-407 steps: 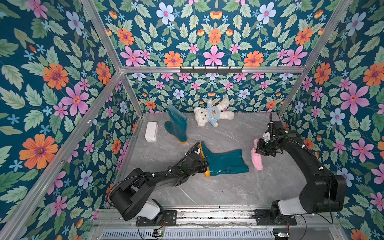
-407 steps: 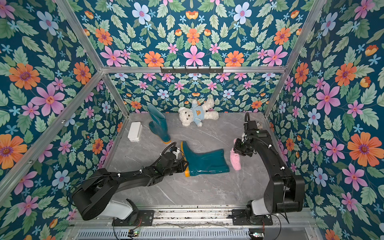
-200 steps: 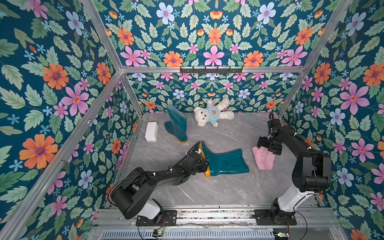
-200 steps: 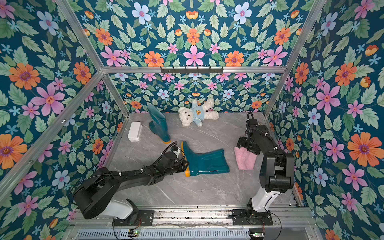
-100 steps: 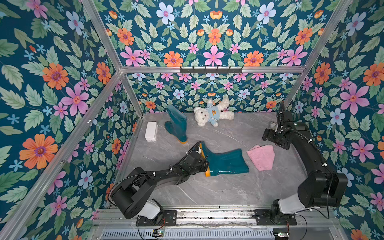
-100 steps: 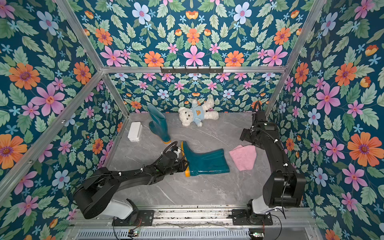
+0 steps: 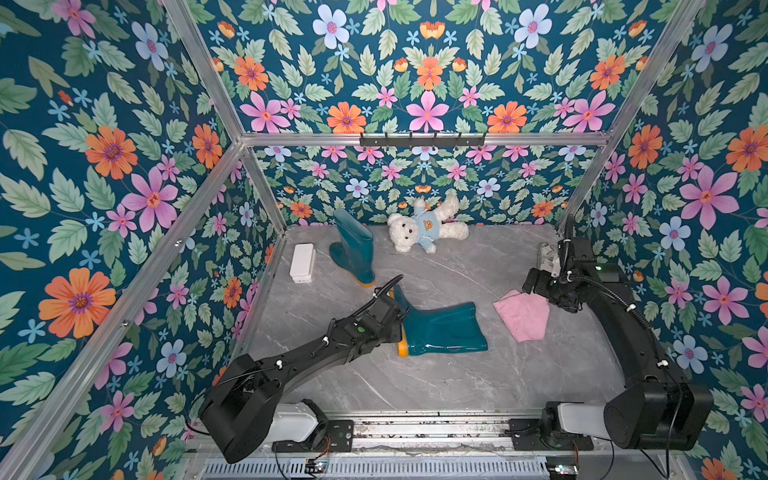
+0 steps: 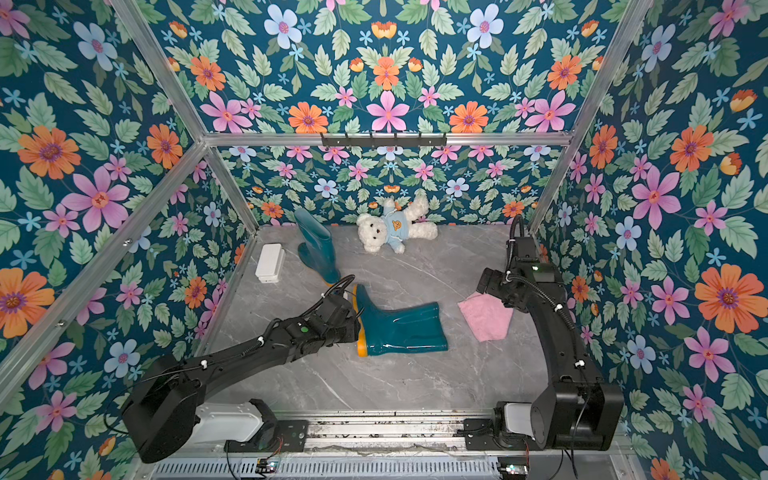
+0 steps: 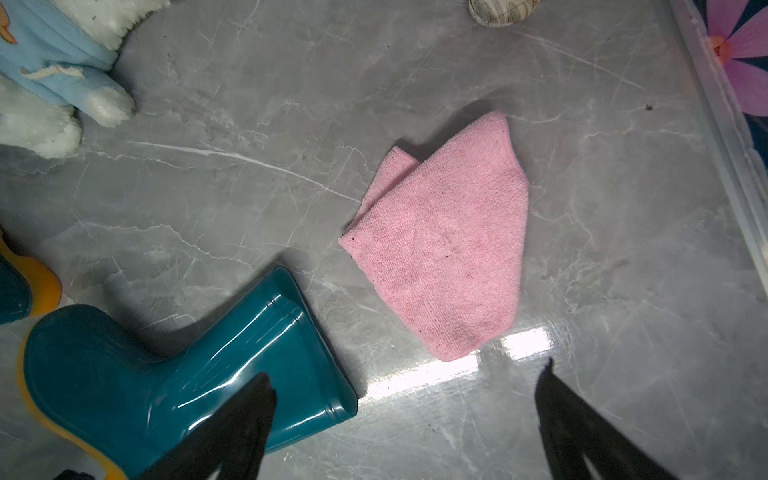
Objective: Wipe the rubber boots with a cloth
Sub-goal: Adjust the rubber boot at the center of the board.
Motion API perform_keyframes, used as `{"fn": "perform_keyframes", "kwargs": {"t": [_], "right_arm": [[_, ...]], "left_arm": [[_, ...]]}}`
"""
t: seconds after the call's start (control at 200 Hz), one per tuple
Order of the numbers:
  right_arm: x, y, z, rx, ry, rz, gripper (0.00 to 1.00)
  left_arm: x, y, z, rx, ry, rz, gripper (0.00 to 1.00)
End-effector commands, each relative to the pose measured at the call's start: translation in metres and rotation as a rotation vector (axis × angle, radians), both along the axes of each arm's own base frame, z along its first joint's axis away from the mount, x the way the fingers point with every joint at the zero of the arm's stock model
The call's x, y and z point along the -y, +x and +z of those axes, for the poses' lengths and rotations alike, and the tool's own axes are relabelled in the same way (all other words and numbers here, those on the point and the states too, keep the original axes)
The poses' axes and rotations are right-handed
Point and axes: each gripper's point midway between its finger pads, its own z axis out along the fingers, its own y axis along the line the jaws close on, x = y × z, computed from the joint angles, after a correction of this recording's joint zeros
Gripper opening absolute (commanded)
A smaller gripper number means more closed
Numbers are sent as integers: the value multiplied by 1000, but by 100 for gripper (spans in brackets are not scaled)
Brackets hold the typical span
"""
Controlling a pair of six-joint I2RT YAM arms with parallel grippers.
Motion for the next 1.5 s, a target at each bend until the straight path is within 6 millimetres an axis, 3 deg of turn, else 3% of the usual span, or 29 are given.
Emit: {"fn": "perform_keyframes", "kwargs": {"t": [0.0,0.125,0.32,0.525,0.69,0.795,1.055,1.34,1.495], "right_arm": [[-5,2,1,29,29,4,97],[-6,0,-1,33,34,9,97],[-1,-3,1,55,72,0,98],[6,-7,1,88,148,-36,98],[8,-9,6,109,197,-63,98],[14,-10,11,141,253,-105,98],[19,-10,16,170,320,-145,98],[32,-15,30,244,361,-214,98],[34,-15,31,265,399,-229,98]], "left_arm": [[-25,-7,5,-1,199,10,57],[-4,-4,19,41,233,-34,57],[55,-7,29,96,355,-192,58],[122,-18,20,158,576,-410,59],[176,-37,5,193,651,-588,60],[199,-47,-4,209,677,-671,60],[241,-73,-25,199,696,-873,60],[260,-95,-49,138,691,-1010,60],[263,-93,-55,142,714,-1015,59]]}}
